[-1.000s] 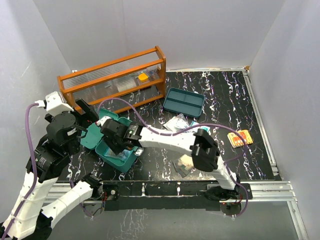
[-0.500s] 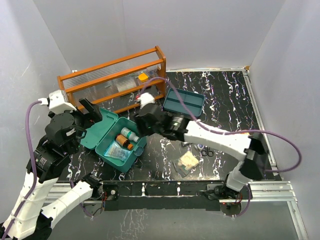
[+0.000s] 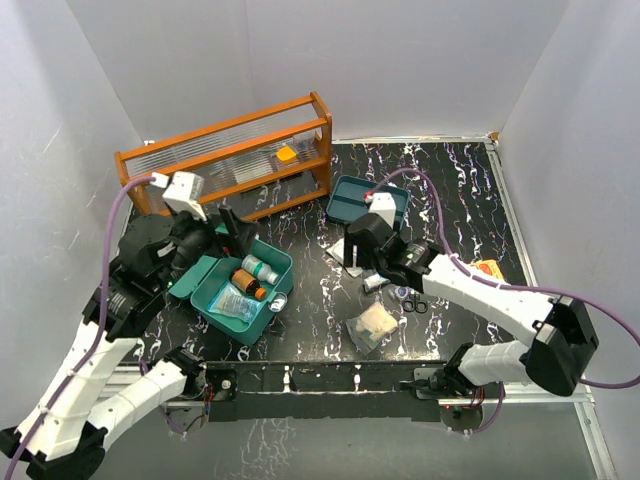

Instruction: Organize the medicine kit

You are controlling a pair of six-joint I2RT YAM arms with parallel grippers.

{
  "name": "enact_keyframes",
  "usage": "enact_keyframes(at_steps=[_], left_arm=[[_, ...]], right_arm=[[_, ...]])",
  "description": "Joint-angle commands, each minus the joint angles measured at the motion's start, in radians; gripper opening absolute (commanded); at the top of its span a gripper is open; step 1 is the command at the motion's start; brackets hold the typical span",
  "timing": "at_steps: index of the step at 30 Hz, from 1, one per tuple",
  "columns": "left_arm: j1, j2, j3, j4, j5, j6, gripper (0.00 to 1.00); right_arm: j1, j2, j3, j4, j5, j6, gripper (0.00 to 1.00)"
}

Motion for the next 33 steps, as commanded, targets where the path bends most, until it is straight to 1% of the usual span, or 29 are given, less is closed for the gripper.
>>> enact_keyframes(at_steps=[1, 4, 7, 11, 14, 17, 21, 25, 29, 30, 33], left_arm=[[0.001, 0.055, -0.026, 0.096, 0.344, 0.046, 0.89], [0.001, 0.1, -0.048, 0.156, 0.461, 0.009, 0.88], [0.001, 0.146, -0.08, 0.228, 0.56, -0.036, 0.88], [-0.001, 0.186, -0.139, 0.332, 0.621, -0.116, 0.87], [-0.018, 0.216, -0.163, 0.365, 0.639, -0.145, 0.87], [-0.058, 0.252, -0.17, 0.356, 0.615, -0.147, 0.86], [-0.14, 0.308, -0.171, 0.334, 0.546, -0.136, 0.86], [-0.221, 0.386, -0.162, 0.316, 0.451, -0.141, 0.86], [-0.263, 0.467, -0.166, 0.311, 0.379, -0.189, 0.85], [-0.27, 0.484, -0.165, 0.308, 0.362, -0.199, 0.84], [-0.296, 0.527, -0.166, 0.288, 0.317, -0.217, 0.83]], right_arm=[[-0.01, -0.108, -0.106, -0.105, 0.05, 0.222, 0.69], [-0.02, -0.168, -0.208, -0.115, -0.01, 0.355, 0.7], [-0.027, -0.2, -0.283, -0.093, -0.083, 0.454, 0.66], [-0.03, -0.18, -0.334, -0.083, -0.137, 0.551, 0.6], [-0.033, -0.162, -0.353, -0.088, -0.146, 0.603, 0.57], [-0.042, -0.153, -0.385, -0.046, -0.177, 0.612, 0.57], [-0.082, -0.12, -0.426, 0.059, -0.275, 0.579, 0.59], [-0.093, -0.079, -0.407, 0.127, -0.338, 0.513, 0.59], [-0.115, -0.055, -0.368, 0.203, -0.428, 0.398, 0.57], [-0.121, -0.056, -0.359, 0.202, -0.424, 0.375, 0.57], [-0.146, -0.086, -0.346, 0.152, -0.352, 0.354, 0.56]])
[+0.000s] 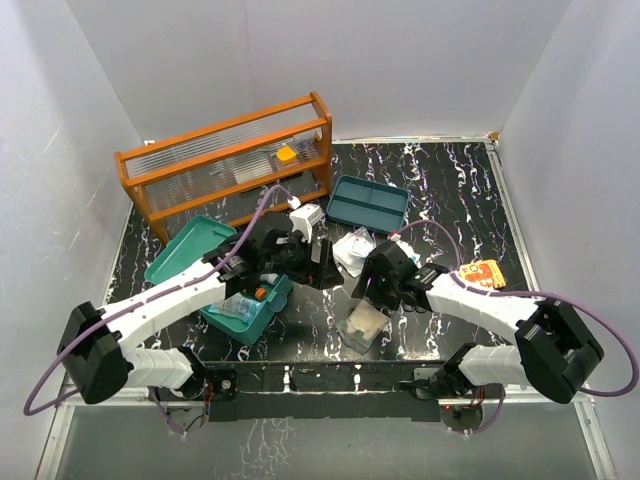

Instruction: Organize the medicine kit

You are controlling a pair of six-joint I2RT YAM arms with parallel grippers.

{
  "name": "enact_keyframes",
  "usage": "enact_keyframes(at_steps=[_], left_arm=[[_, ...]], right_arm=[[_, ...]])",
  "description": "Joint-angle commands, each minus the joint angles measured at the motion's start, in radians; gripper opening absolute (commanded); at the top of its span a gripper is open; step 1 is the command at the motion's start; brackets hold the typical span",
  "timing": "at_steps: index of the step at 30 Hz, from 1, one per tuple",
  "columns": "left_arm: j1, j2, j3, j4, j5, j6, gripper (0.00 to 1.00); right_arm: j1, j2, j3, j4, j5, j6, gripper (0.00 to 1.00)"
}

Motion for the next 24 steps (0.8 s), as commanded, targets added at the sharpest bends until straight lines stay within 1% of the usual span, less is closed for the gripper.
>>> enact_keyframes(at_steps=[1, 6, 9, 12, 15, 17, 21, 24], left_arm=[[-0.035, 0.034, 0.004, -0.02, -0.098, -0.042, 0.82], [-0.07, 0.096, -0.011, 0.005, -0.09, -0.046, 0.8], [-0.11, 0.174, 0.017, 0.0, -0.086, -0.049, 0.77], [-0.163, 0.243, 0.046, -0.001, -0.092, -0.059, 0.75], [-0.197, 0.317, 0.065, 0.0, -0.093, -0.069, 0.7], [-0.21, 0.363, 0.072, 0.005, -0.099, -0.074, 0.68], [-0.212, 0.428, 0.091, 0.01, -0.109, -0.084, 0.63], [-0.213, 0.45, 0.102, 0.019, -0.094, -0.091, 0.6]], right_arm=[[-0.04, -0.058, 0.062, 0.018, 0.052, -0.073, 0.57], [-0.049, -0.201, 0.054, -0.133, 0.241, -0.009, 0.58], [-0.051, -0.278, 0.021, -0.205, 0.294, 0.045, 0.58], [-0.051, -0.324, -0.014, -0.244, 0.262, 0.068, 0.57], [-0.052, -0.357, -0.042, -0.275, 0.197, 0.072, 0.57], [-0.052, -0.38, -0.064, -0.276, 0.154, 0.061, 0.54], [-0.052, -0.421, -0.113, -0.232, 0.071, 0.006, 0.49], [-0.052, -0.44, -0.142, -0.179, -0.017, -0.064, 0.47]])
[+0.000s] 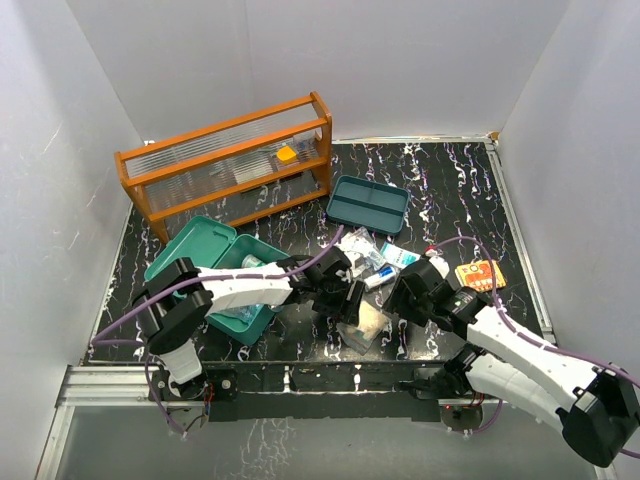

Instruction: Organize the medicine kit

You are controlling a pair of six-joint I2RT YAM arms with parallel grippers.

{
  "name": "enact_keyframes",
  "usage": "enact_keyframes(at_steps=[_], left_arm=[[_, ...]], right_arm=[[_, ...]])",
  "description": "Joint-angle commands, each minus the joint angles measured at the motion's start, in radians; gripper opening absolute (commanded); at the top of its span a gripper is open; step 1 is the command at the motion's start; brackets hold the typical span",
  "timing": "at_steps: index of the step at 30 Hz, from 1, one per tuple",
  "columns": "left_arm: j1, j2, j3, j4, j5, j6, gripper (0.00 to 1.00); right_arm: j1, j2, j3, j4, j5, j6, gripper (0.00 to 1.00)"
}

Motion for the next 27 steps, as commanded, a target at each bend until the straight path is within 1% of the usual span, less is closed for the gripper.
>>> enact_keyframes(at_steps=[1, 5, 10, 15, 20, 23, 27], left_arm=[[0.0, 0.009, 0.051, 0.025, 0.008, -0.017, 0.6], [-0.001, 0.03, 0.057, 0.007, -0.01, -0.011, 0.57], [0.001, 0.048, 0.06, 0.006, -0.026, -0.012, 0.55], [0.0, 0.07, 0.044, 0.039, -0.021, -0.034, 0.51], [0.001, 0.081, 0.039, 0.042, -0.011, -0.037, 0.5], [0.001, 0.081, 0.035, 0.047, -0.007, -0.037, 0.5], [0.001, 0.078, 0.029, 0.057, 0.0, -0.047, 0.5]], right_arm=[[-0.003, -0.033, -0.029, 0.094, -0.141, -0.101, 0.46], [-0.005, 0.021, -0.045, 0.141, -0.238, -0.163, 0.42], [-0.005, 0.107, -0.052, 0.181, -0.293, -0.206, 0.43], [-0.006, 0.165, -0.055, 0.187, -0.293, -0.222, 0.44], [-0.006, 0.199, -0.059, 0.207, -0.256, -0.237, 0.44], [-0.007, 0.217, -0.067, 0.235, -0.251, -0.243, 0.42], [-0.009, 0.235, -0.079, 0.266, -0.253, -0.26, 0.36]])
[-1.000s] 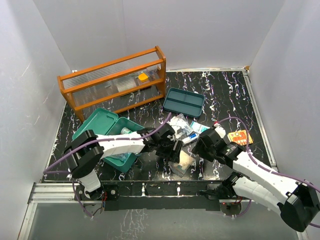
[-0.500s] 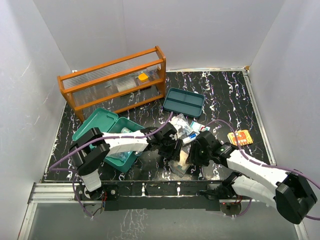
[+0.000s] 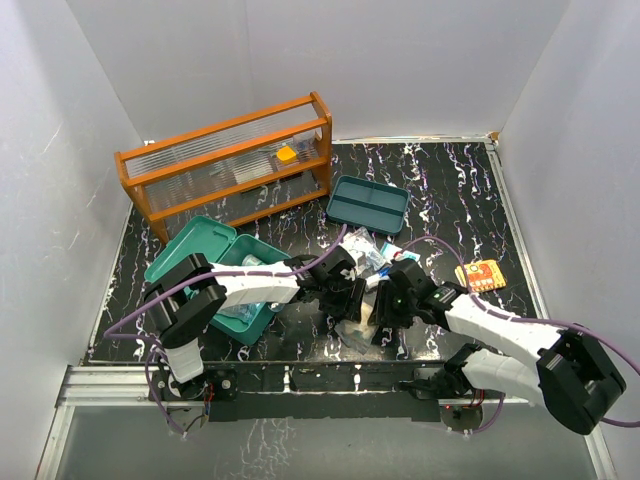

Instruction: Organize the medicine kit

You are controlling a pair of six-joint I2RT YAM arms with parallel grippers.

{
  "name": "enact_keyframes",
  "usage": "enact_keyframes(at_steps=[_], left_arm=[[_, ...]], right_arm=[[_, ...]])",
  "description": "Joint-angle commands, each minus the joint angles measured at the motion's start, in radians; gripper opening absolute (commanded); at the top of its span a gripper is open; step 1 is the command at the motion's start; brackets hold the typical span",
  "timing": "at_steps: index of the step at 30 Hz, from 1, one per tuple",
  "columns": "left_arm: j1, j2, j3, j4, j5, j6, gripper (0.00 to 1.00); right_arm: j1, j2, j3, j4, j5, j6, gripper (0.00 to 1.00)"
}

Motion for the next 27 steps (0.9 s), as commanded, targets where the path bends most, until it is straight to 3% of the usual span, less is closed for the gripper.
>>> enact_keyframes(at_steps=[1, 5, 12, 16, 21, 27], left_arm=[[0.004, -0.001, -0.001, 0.01, 0.014, -0.016, 0.5], [0.016, -0.002, -0.015, 0.02, 0.017, -0.035, 0.47], [0.025, -0.042, -0.03, 0.018, -0.013, -0.049, 0.29], [0.031, -0.071, -0.029, 0.006, -0.029, -0.047, 0.24], [0.041, -0.116, -0.032, -0.019, -0.05, -0.029, 0.19], [0.064, -0.207, -0.03, -0.059, -0.068, -0.005, 0.18]], right_arm=[[-0.004, 0.028, -0.026, 0.058, 0.031, -0.045, 0.35], [-0.008, 0.035, -0.046, 0.099, 0.019, -0.054, 0.31], [-0.01, 0.021, -0.038, 0.12, 0.011, -0.048, 0.3], [-0.011, 0.003, -0.031, 0.121, 0.024, -0.037, 0.31], [-0.012, -0.043, 0.021, 0.066, 0.087, -0.011, 0.38], [-0.013, -0.152, 0.147, -0.065, 0.277, 0.015, 0.51]])
